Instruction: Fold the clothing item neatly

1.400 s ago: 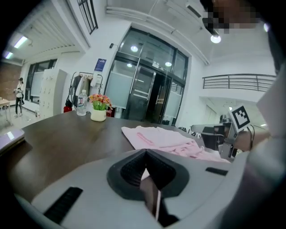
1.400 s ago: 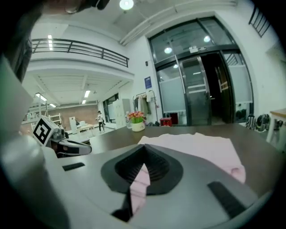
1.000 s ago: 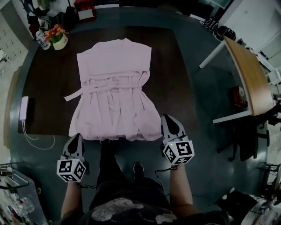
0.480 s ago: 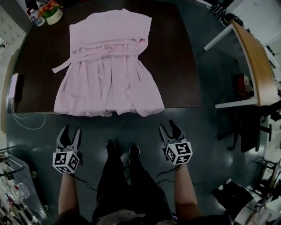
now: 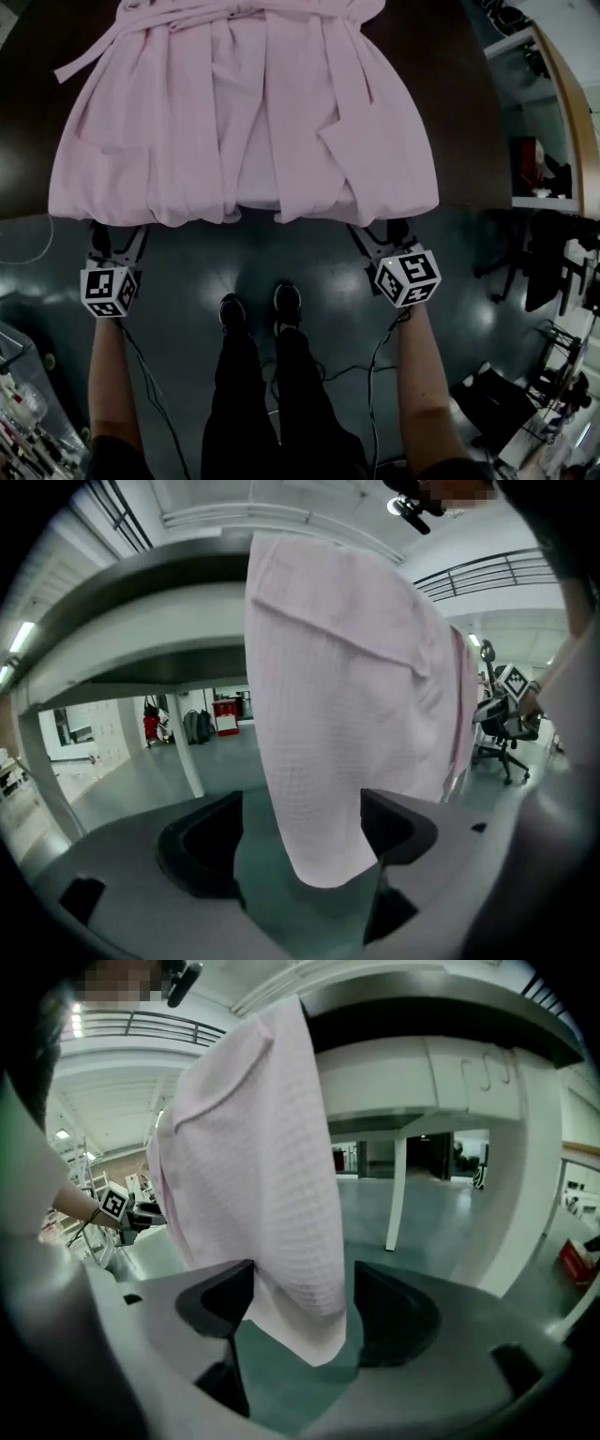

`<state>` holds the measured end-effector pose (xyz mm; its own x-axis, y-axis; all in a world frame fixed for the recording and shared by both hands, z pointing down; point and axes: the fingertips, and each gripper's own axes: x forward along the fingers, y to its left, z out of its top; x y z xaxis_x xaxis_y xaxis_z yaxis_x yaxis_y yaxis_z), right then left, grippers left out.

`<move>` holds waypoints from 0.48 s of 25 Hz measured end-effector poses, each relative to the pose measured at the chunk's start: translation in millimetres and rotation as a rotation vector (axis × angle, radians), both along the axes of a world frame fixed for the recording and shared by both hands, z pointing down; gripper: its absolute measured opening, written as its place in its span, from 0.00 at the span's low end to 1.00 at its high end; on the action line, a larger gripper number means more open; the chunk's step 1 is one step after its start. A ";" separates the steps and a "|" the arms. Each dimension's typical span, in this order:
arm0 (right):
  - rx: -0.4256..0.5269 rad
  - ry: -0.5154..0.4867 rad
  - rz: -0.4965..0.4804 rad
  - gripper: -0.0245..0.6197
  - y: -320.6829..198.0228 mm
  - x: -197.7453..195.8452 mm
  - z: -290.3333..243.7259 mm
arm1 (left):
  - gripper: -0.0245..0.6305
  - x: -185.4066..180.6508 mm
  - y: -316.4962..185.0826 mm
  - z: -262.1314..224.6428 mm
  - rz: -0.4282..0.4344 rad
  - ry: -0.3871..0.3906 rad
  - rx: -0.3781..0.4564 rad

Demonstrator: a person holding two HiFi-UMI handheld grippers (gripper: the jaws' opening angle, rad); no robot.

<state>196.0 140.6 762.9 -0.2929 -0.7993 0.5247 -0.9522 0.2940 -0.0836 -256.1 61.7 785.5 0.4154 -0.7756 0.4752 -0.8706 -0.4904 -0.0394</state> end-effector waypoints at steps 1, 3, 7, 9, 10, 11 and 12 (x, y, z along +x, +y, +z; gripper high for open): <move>-0.001 0.010 0.011 0.54 -2.3 0.0 6.9 | 0.61 2.4 -7.3 8.4 0.018 0.003 -0.004; -0.021 0.046 0.019 0.54 -0.7 1.7 20.3 | 0.61 11.5 -18.2 21.6 0.070 -0.015 -0.010; -0.045 0.098 0.054 0.30 7.1 2.7 27.7 | 0.39 38.5 -15.6 33.1 0.194 -0.067 -0.047; -0.040 0.133 0.073 0.04 10.4 -2.2 24.7 | 0.06 43.5 -3.1 29.0 0.200 -0.039 -0.067; -0.046 0.134 0.068 0.04 13.2 -8.5 23.4 | 0.06 45.3 6.7 26.8 0.206 -0.014 -0.087; -0.055 0.125 0.059 0.04 17.1 -16.2 21.7 | 0.06 46.6 18.6 24.2 0.214 0.015 -0.110; -0.063 0.112 0.051 0.04 22.4 -24.0 18.7 | 0.06 47.3 31.7 20.5 0.219 0.041 -0.131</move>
